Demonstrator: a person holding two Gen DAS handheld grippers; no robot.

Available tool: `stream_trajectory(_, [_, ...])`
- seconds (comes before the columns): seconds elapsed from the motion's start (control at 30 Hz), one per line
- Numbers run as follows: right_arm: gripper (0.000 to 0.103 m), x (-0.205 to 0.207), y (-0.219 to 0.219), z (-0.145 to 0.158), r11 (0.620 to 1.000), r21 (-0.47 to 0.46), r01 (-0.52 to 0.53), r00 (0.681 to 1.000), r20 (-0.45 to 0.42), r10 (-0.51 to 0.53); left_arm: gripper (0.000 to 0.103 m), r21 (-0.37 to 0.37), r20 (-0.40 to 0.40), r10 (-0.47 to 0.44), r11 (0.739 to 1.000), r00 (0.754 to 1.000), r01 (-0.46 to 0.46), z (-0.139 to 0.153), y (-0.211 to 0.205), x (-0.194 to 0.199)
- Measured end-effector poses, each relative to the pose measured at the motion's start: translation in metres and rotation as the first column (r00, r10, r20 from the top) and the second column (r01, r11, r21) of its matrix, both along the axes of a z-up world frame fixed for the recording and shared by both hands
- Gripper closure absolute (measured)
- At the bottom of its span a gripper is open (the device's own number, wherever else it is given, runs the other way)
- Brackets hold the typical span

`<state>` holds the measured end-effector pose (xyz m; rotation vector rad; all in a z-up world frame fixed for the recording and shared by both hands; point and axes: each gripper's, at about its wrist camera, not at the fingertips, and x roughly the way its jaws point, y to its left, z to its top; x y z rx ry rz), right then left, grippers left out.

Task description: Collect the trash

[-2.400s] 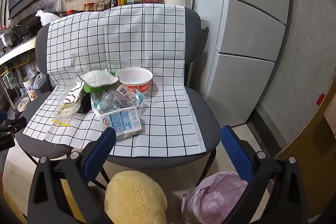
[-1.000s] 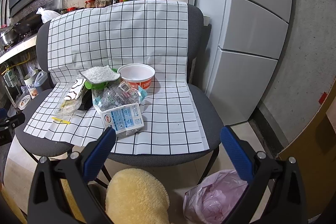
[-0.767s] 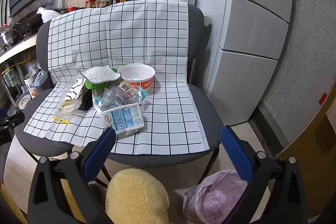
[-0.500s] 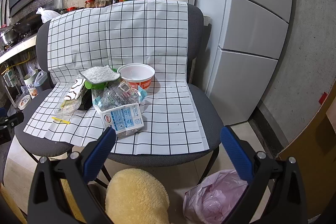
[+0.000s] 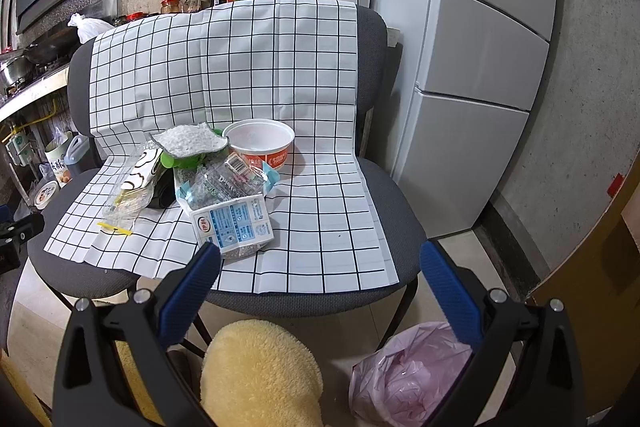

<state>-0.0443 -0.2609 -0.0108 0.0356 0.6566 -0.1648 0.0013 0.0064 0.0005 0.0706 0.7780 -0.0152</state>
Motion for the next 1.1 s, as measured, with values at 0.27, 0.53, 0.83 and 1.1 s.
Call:
stream_trajectory(0.27, [0.006,-0.001,-0.001,-0.001,1.000,0.002,-0.001,1.000,-0.001,0.001,0.007,-0.001,0.000,-0.001,1.000,1.000,0.001,0.000,0.001,0.000])
stream_trajectory(0.53, [0.006,0.001,-0.002,-0.001,1.000,0.005,-0.001,1.000,-0.004,0.001,0.007,0.000,0.000,-0.001,1.000,1.000,0.001,-0.001,0.001,-0.001])
stream_trajectory(0.83, [0.006,0.003,-0.004,-0.005,1.000,0.014,0.000,1.000,-0.017,0.000,0.007,0.003,-0.009,0.009,1.000,1.000,-0.009,-0.009,0.005,-0.001])
stream_trajectory(1.1, [0.006,0.021,-0.009,-0.031,0.997,0.071,-0.036,0.996,-0.078,0.041,0.007,0.005,-0.063,0.035,0.999,0.997,-0.035,-0.028,0.008,0.012])
